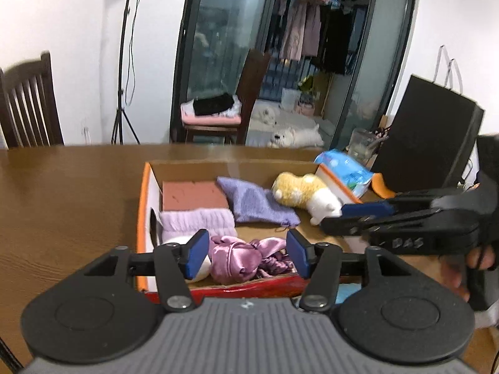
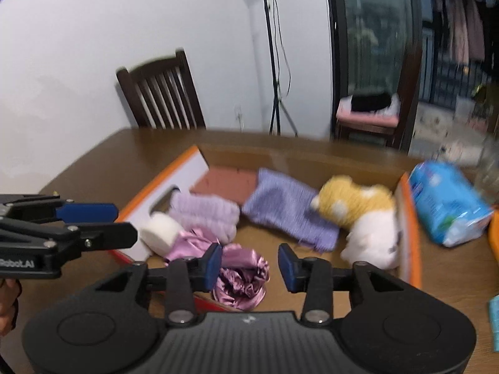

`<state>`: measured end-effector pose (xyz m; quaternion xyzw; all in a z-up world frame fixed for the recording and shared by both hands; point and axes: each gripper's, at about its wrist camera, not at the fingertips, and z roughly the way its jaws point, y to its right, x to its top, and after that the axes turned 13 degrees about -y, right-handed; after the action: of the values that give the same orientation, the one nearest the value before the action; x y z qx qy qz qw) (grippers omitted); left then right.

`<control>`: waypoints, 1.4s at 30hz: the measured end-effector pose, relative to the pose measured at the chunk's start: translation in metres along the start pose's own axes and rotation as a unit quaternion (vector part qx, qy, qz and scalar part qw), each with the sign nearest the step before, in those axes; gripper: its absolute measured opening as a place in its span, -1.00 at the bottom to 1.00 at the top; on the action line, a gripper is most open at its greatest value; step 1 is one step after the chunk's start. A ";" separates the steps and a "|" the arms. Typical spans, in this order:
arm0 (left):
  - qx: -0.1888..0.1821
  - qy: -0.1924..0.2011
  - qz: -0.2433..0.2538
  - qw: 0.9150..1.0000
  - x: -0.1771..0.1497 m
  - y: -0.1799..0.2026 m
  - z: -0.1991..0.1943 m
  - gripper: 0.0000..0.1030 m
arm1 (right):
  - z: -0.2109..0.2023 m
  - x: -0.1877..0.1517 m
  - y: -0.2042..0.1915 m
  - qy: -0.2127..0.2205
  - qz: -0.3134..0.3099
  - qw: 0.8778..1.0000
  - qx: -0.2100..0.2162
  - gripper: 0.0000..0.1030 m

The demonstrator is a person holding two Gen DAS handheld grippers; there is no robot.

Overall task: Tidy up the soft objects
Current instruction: 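Open both grippers to release the scrunchies beside the towel, then withdraw both grippers back over the remaining blue items, then close the right gripper on the clear plastic bag while the left grasps the white foam wedge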

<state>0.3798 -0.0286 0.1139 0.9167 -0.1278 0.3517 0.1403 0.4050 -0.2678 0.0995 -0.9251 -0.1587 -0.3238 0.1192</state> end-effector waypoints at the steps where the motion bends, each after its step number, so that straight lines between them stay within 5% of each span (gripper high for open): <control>1: 0.002 0.008 0.004 1.000 -0.002 0.003 -0.010 0.21 | -0.016 -0.002 -0.004 0.012 -0.004 1.000 -0.005 -0.20; 6: 0.006 0.052 0.027 0.998 -0.021 0.024 -0.064 0.44 | -0.079 -0.023 -0.019 0.057 -0.020 0.998 -0.019 0.03; 13: 0.025 0.093 0.042 0.995 -0.073 0.043 -0.113 0.58 | -0.141 -0.084 -0.043 0.112 -0.035 0.993 -0.028 0.10; 24: 0.059 0.153 0.030 0.986 -0.195 0.064 -0.163 0.81 | -0.174 -0.208 -0.088 0.159 -0.035 0.986 -0.038 0.57; 28: 0.040 0.125 0.014 0.991 -0.221 0.059 -0.155 0.83 | -0.168 -0.246 -0.102 0.154 -0.021 0.987 -0.041 0.59; 31: 0.059 0.102 0.011 0.993 -0.222 0.054 -0.140 0.83 | -0.156 -0.260 -0.104 0.138 -0.010 0.990 -0.025 0.59; 42: 0.064 0.042 -0.001 0.997 -0.202 0.026 -0.065 0.83 | -0.088 -0.247 -0.096 0.097 0.018 0.995 -0.014 0.55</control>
<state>0.1864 -0.0023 0.0273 0.9085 -0.0981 0.3967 0.0874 0.1371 -0.2613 0.0210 -0.8934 -0.1256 -0.4123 0.1269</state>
